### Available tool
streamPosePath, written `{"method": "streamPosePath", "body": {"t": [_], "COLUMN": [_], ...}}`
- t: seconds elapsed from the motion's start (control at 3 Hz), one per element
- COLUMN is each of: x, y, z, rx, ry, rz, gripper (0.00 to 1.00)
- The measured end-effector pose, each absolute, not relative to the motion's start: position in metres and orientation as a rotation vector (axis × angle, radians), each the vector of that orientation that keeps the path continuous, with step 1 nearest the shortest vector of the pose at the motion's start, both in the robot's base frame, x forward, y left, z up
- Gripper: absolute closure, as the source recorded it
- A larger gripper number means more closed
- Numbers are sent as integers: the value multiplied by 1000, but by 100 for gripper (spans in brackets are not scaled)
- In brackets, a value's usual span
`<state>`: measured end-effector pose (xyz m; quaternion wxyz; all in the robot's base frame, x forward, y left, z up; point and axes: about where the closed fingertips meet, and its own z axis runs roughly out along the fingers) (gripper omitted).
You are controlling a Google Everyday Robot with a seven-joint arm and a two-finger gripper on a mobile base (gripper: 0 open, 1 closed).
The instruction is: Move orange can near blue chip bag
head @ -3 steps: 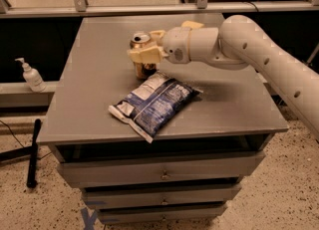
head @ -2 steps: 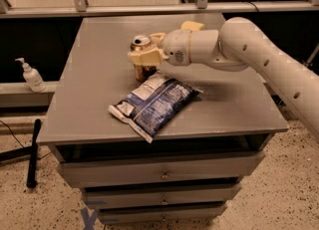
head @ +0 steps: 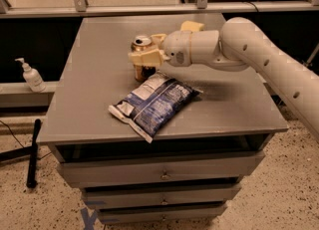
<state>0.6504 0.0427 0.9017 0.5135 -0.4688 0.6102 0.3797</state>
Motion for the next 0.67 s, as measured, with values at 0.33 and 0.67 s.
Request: {"method": "streamPosePath", "body": {"t": [0.33, 0.67], "x": [649, 645], "y": [39, 22], "z": [903, 915], "rx": [-1129, -1114], "ry": [1470, 1467], "rz": [921, 902], "gripper": [13, 0]}}
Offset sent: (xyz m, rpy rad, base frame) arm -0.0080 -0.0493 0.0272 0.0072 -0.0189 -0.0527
